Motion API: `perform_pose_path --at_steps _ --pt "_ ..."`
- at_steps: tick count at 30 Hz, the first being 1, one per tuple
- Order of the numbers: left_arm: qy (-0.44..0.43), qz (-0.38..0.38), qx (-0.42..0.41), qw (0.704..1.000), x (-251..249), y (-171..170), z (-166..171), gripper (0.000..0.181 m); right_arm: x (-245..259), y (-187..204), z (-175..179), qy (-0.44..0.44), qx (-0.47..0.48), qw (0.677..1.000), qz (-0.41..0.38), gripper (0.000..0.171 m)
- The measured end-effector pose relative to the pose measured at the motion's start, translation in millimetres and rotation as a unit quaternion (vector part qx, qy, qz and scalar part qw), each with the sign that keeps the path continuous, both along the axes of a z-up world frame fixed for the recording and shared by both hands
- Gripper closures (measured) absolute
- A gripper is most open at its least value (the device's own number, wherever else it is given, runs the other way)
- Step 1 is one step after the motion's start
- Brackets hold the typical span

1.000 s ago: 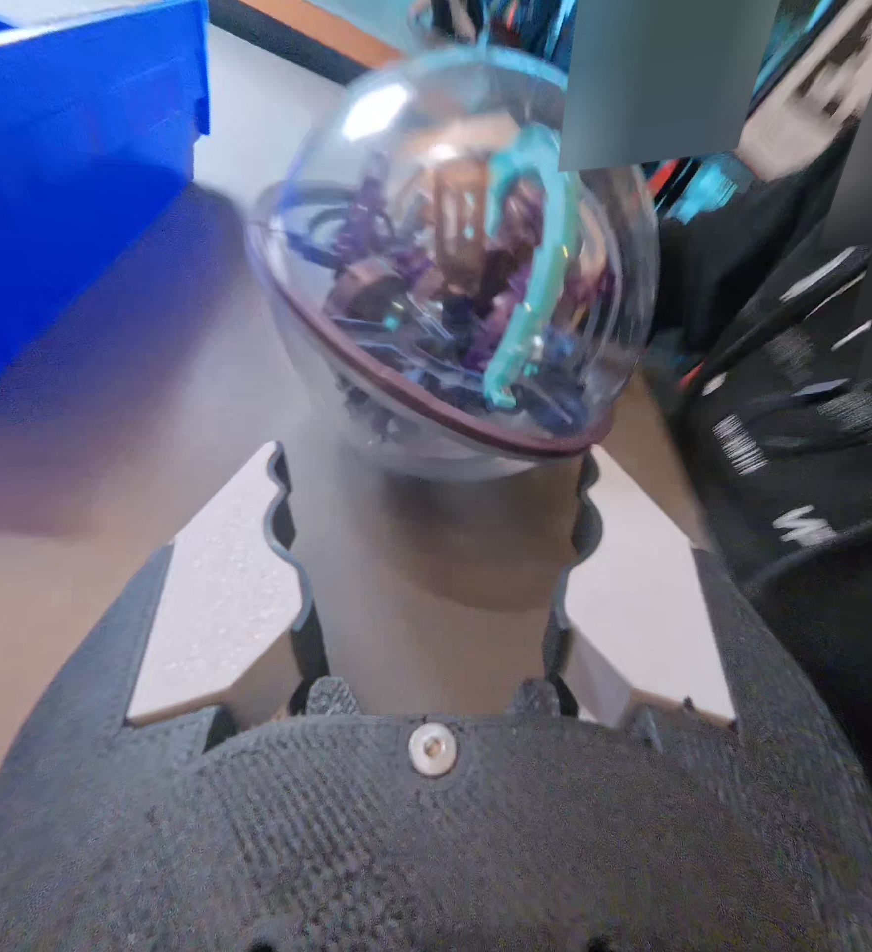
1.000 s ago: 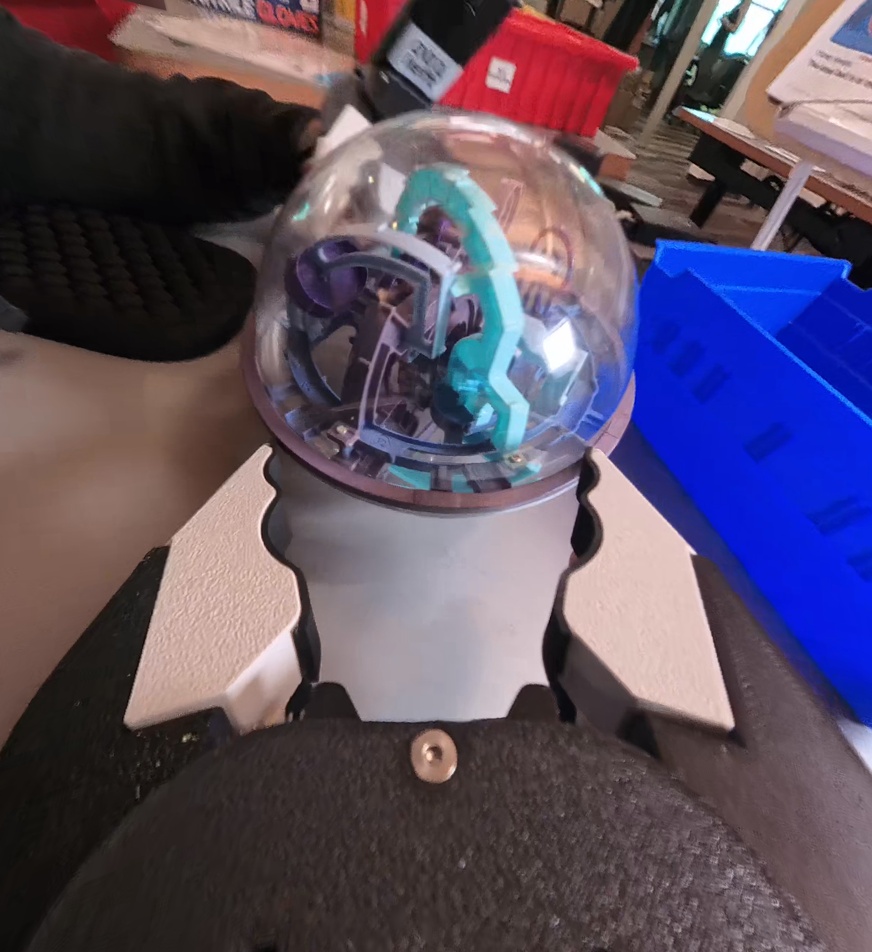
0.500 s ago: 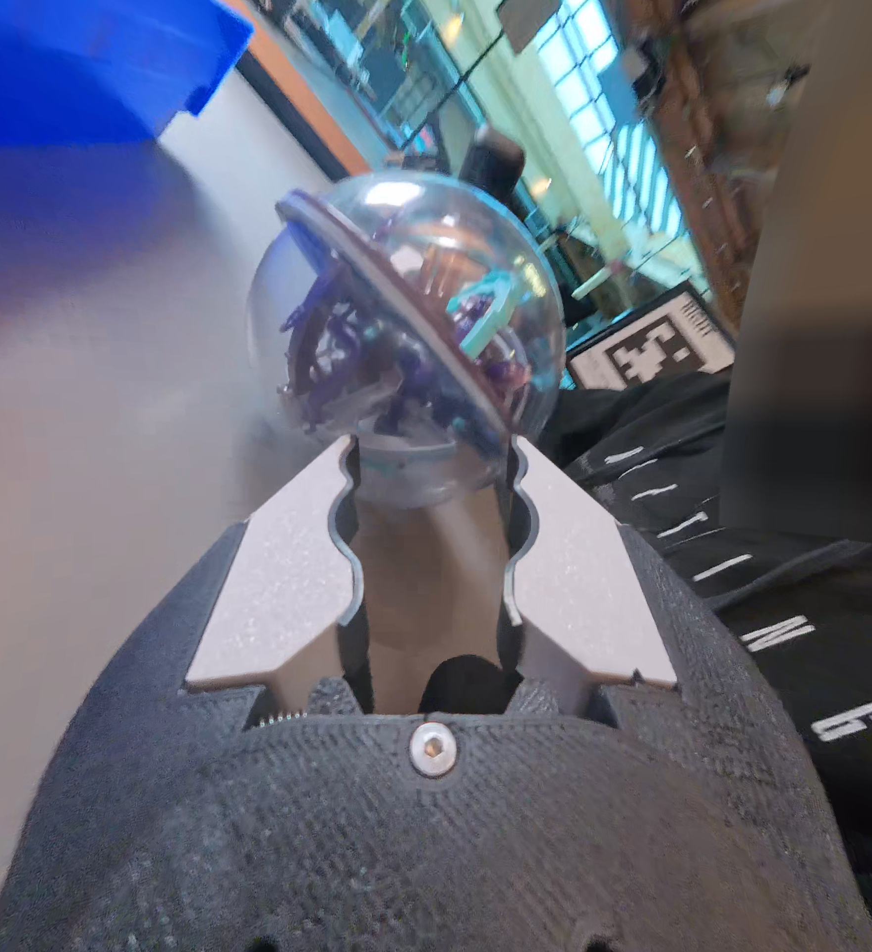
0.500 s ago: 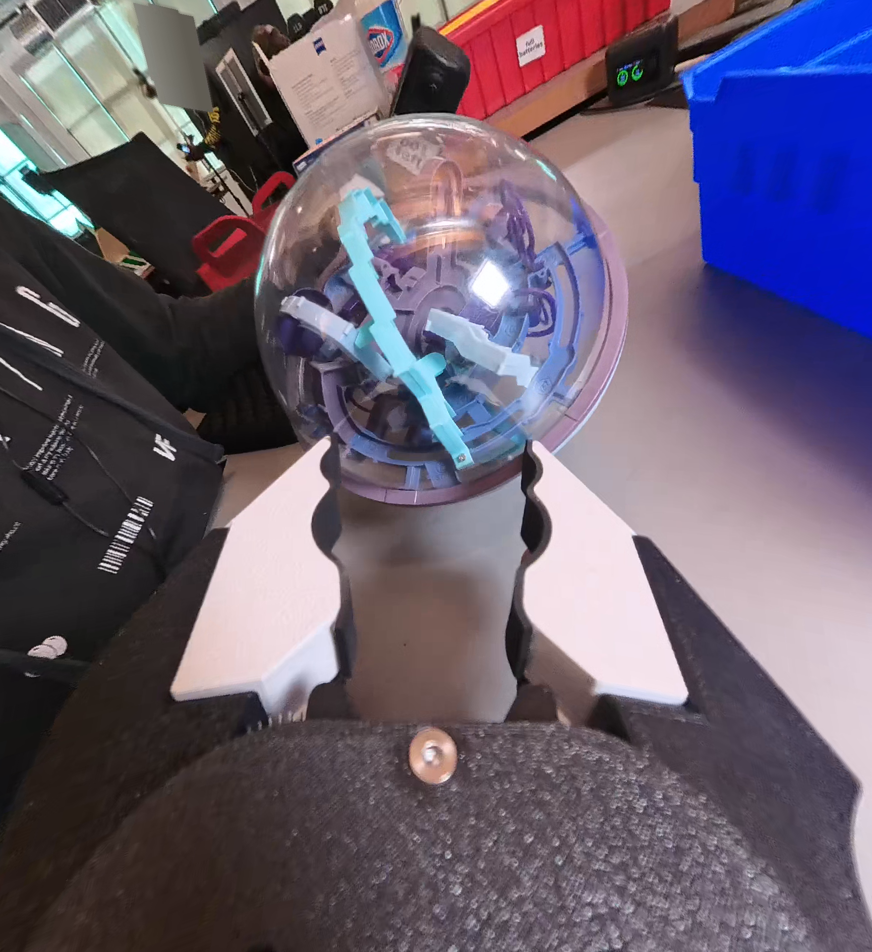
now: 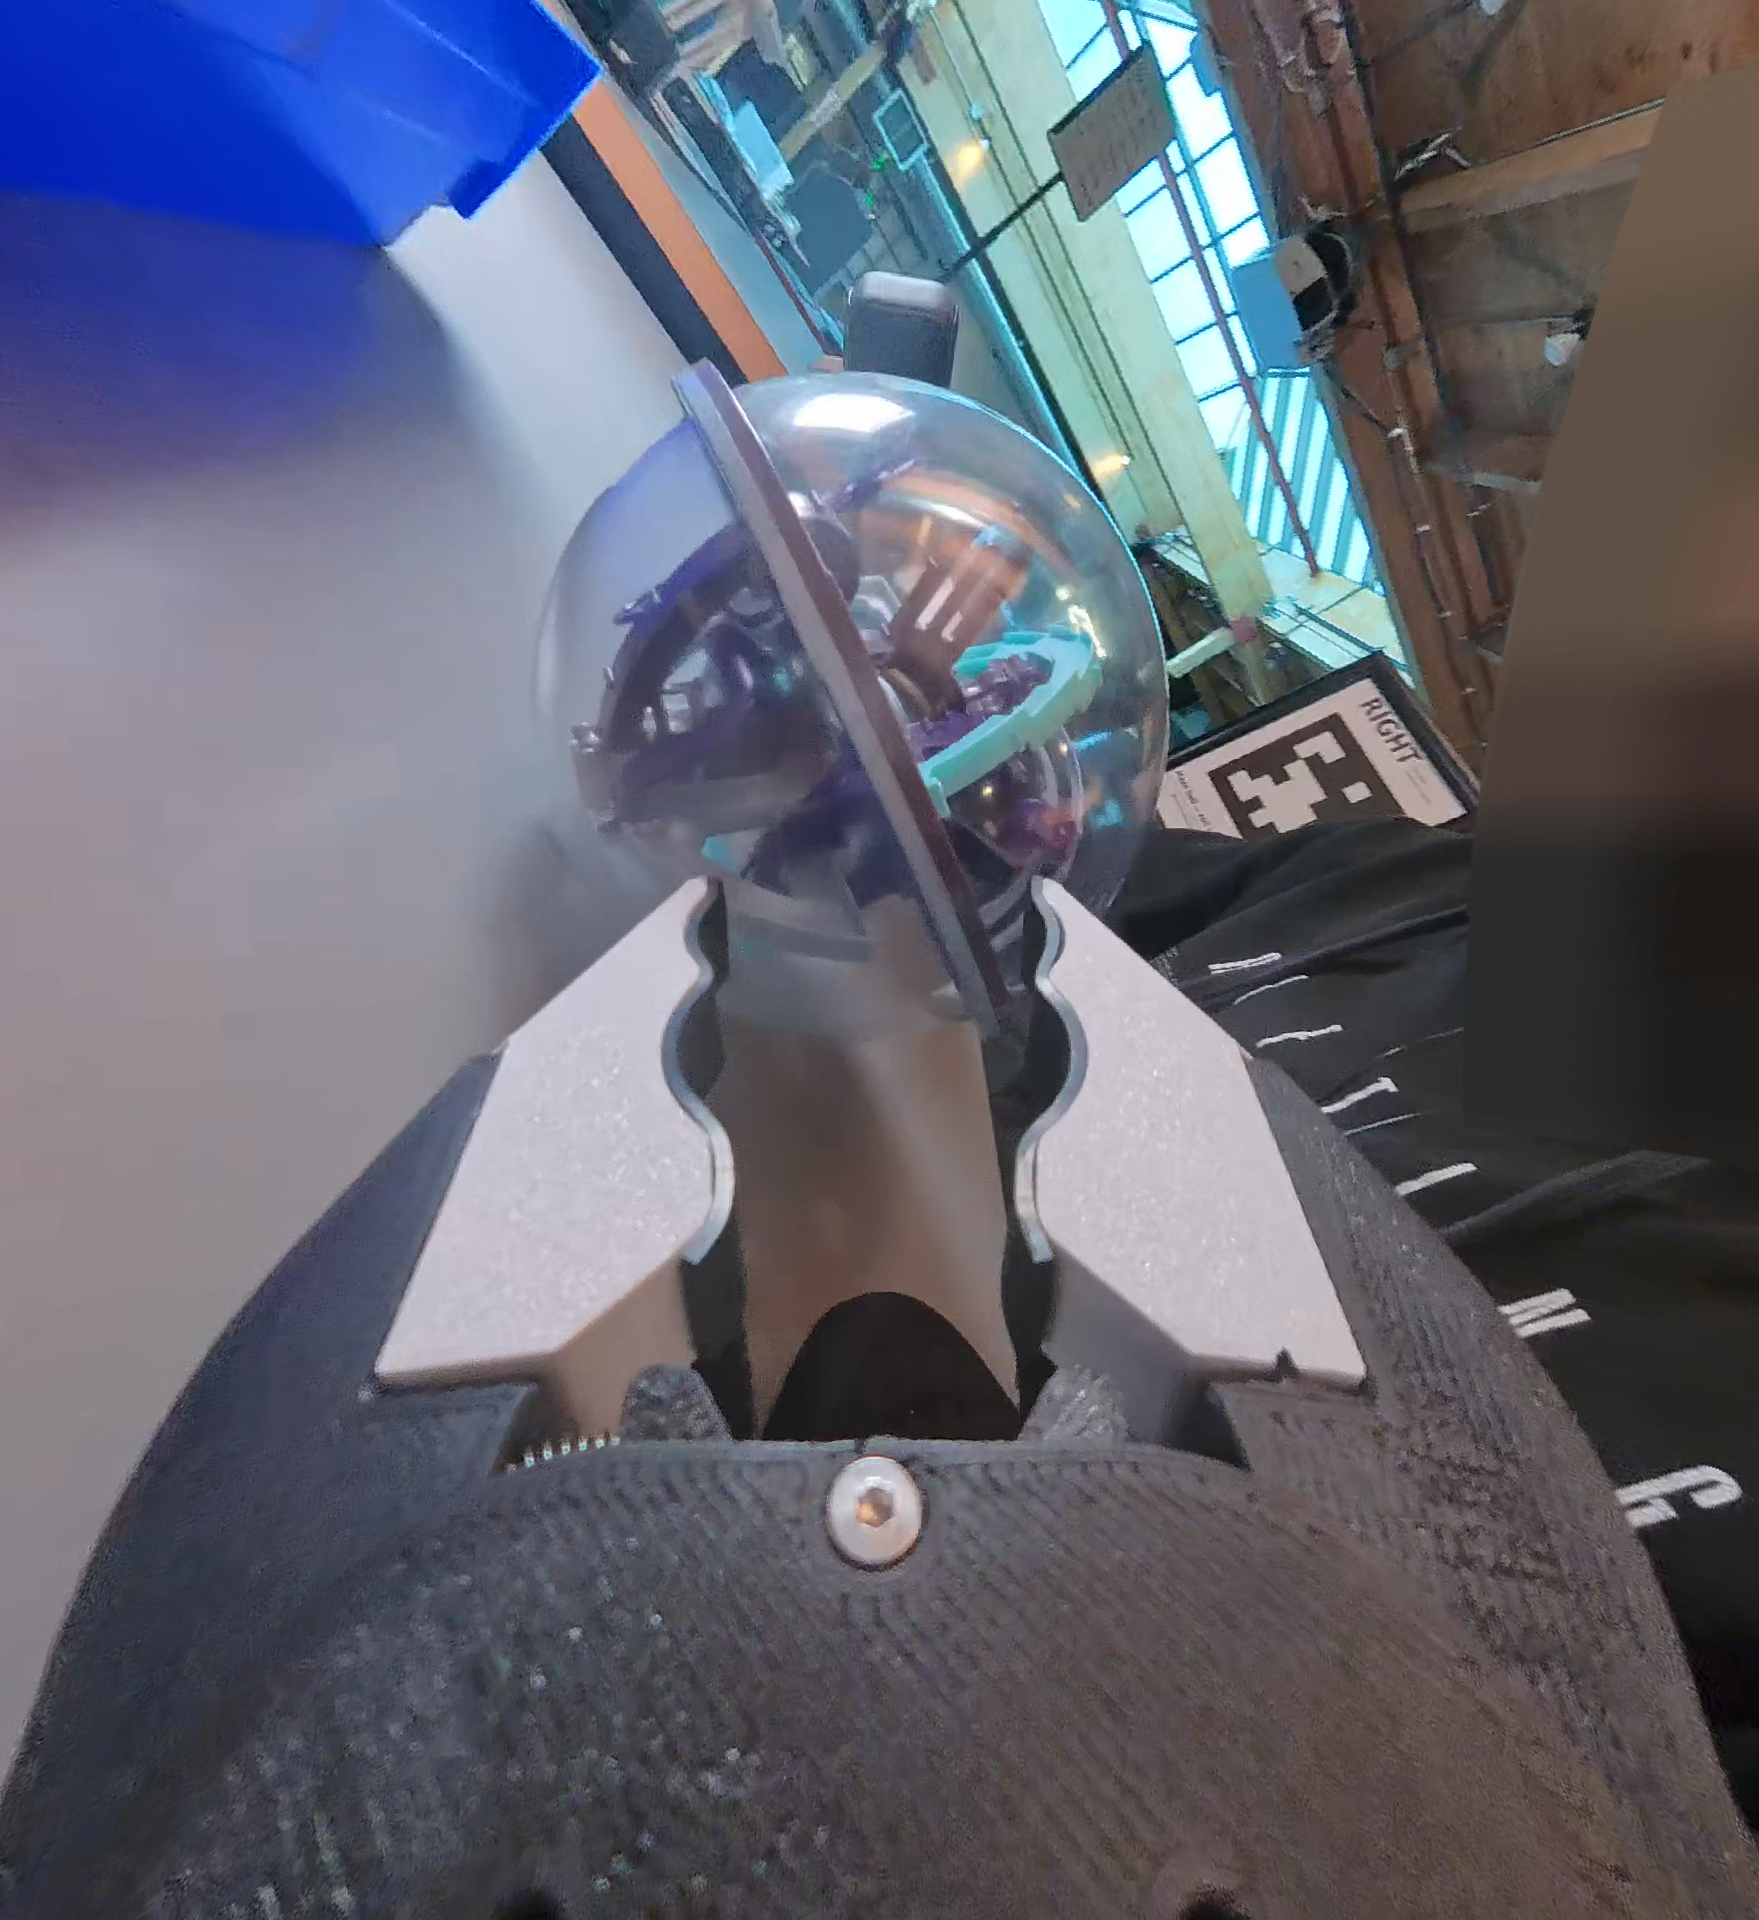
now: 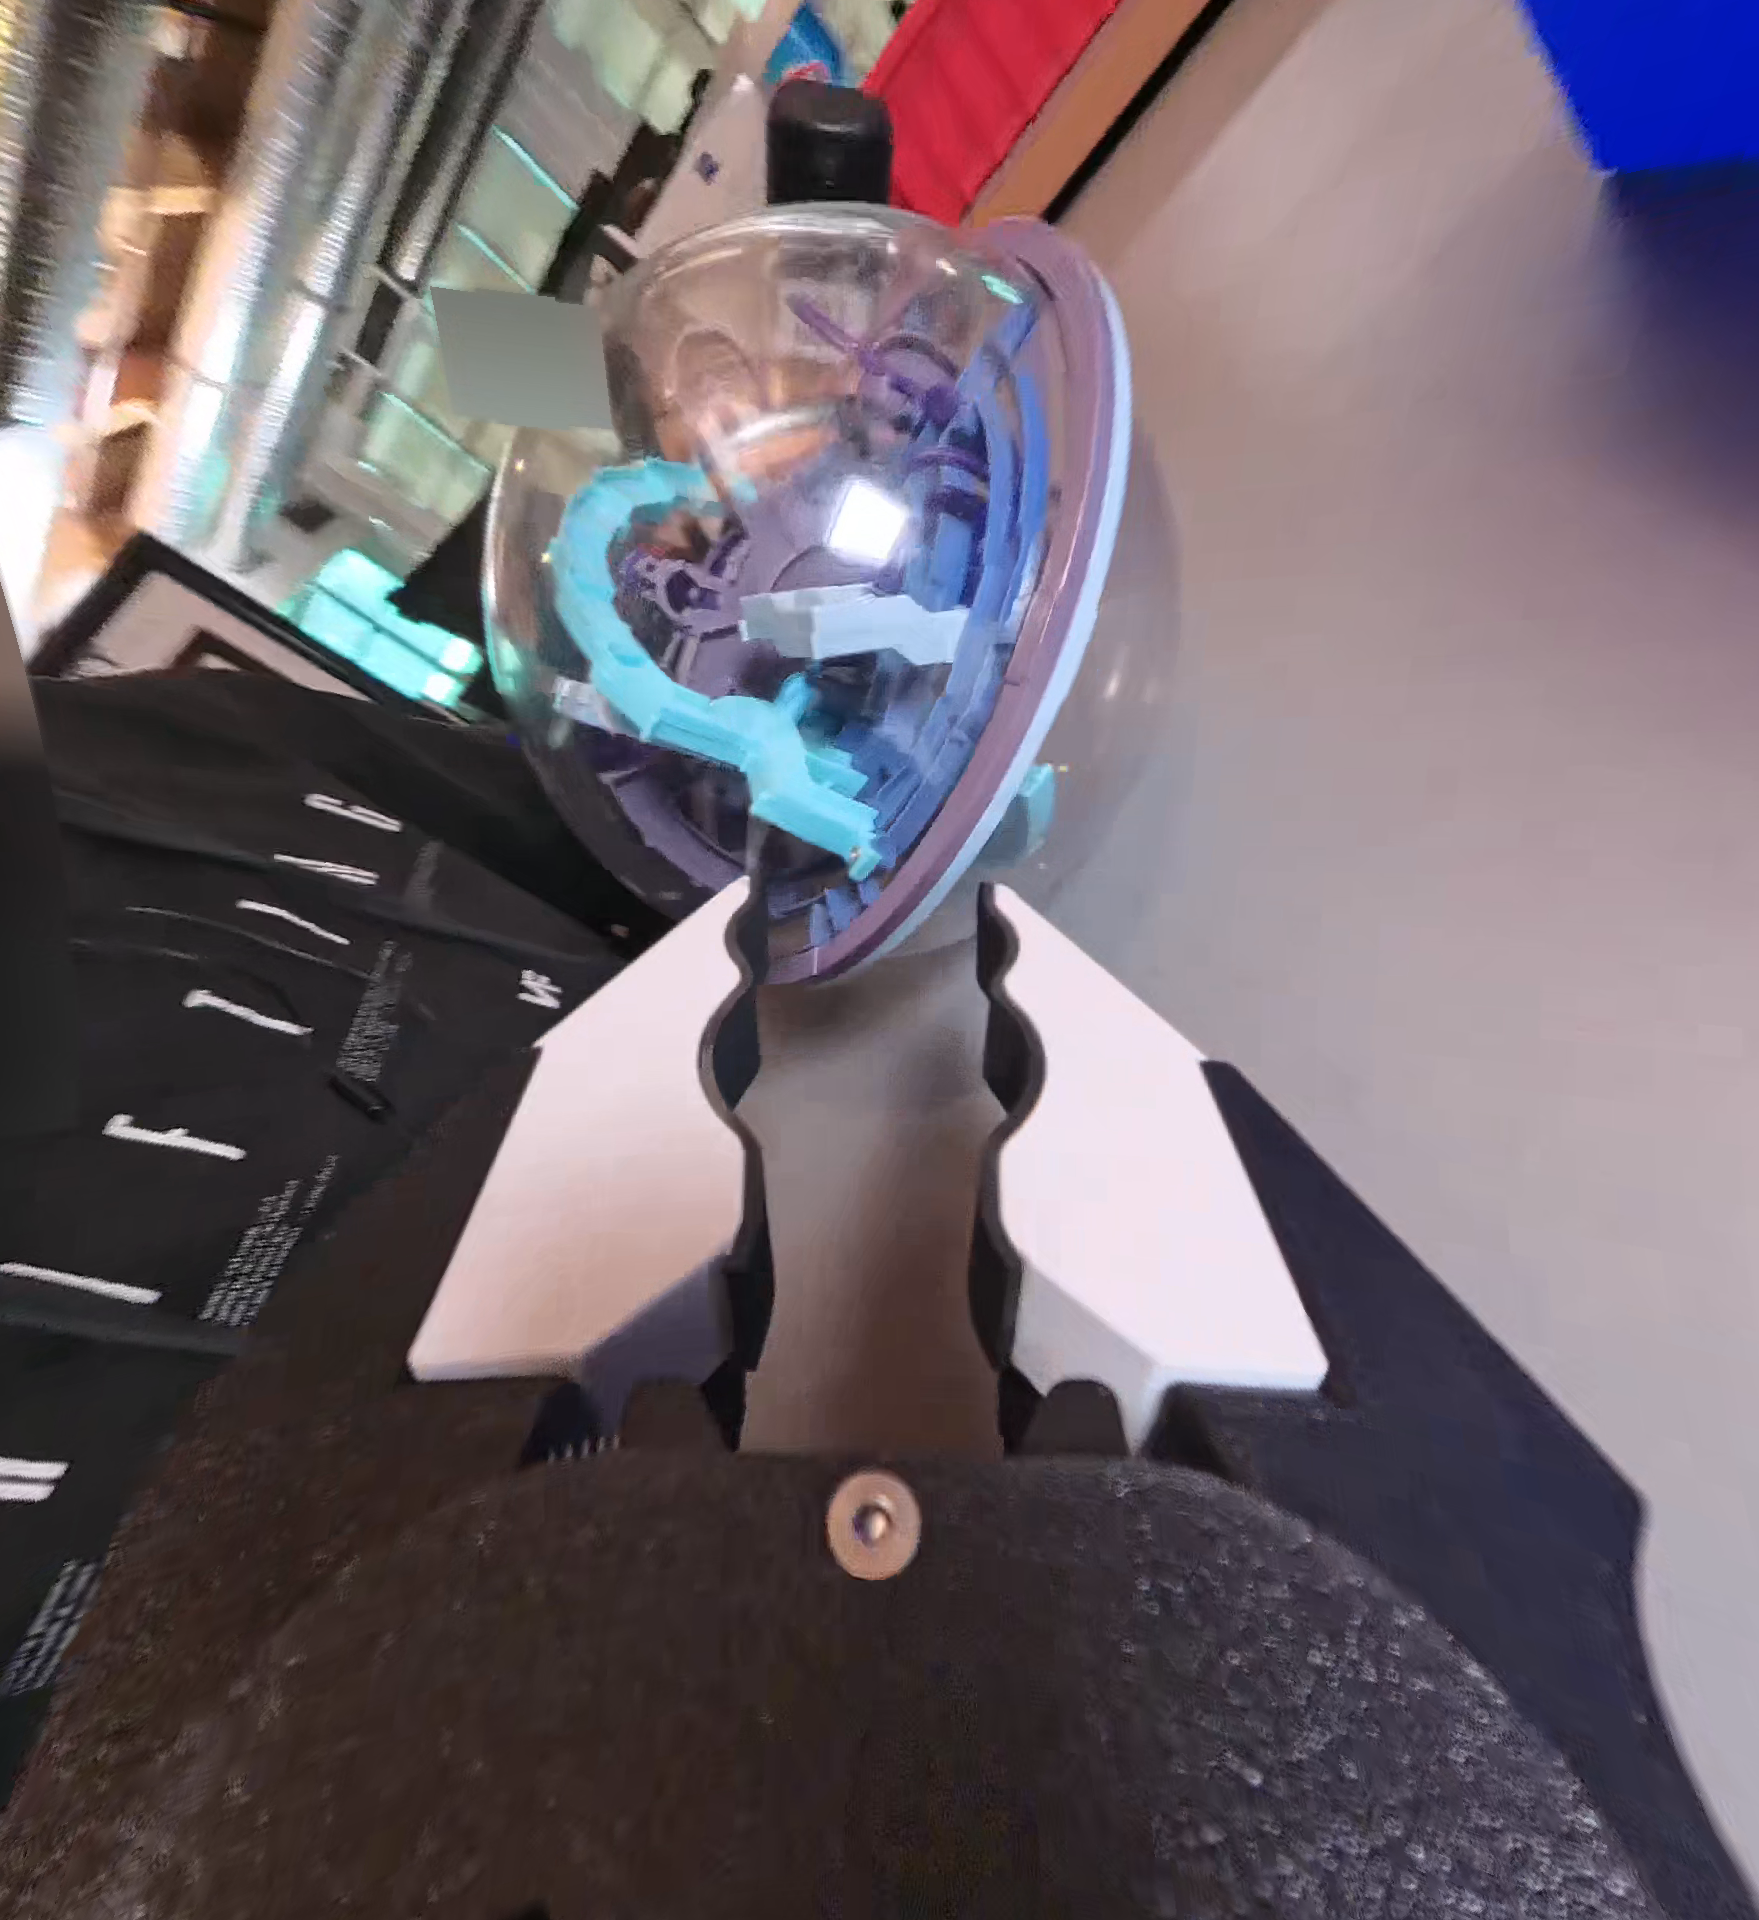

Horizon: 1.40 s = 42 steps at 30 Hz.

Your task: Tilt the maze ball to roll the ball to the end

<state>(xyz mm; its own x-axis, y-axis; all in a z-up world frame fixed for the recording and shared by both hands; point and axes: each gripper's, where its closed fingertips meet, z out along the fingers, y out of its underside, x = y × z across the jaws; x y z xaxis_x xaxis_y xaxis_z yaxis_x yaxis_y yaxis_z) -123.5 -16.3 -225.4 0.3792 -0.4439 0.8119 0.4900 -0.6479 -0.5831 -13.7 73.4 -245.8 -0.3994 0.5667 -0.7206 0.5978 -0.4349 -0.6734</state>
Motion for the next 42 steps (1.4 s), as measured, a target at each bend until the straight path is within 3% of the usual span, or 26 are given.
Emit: perform_pose_path --at_steps 7,12,24,31,42 --pt "-0.023 0.04 -0.007 0.999 -9.3 -3.8 0.1 0.147 -2.7 -6.2 2.1 0.008 -0.035 0.999 0.006 0.162" --pt "-0.04 0.045 0.009 0.998 -7.5 -7.7 4.3 0.171 -3.5 -2.1 5.3 0.014 -0.047 0.999 -0.003 0.163" --pt "0.003 0.071 0.057 0.996 -3.3 -11.9 18.9 0.176 -11.2 4.9 7.9 0.026 -0.019 0.999 -0.038 0.166" --pt "0.099 0.084 0.167 0.977 -9.7 -6.5 94.5 0.175 -24.4 19.5 93.2 0.148 0.064 0.984 -0.076 0.166" --pt "0.208 0.097 0.344 0.911 9.2 -18.1 228.7 0.175 0.1 2.9 272.1 0.311 0.252 0.912 -0.094 0.166"
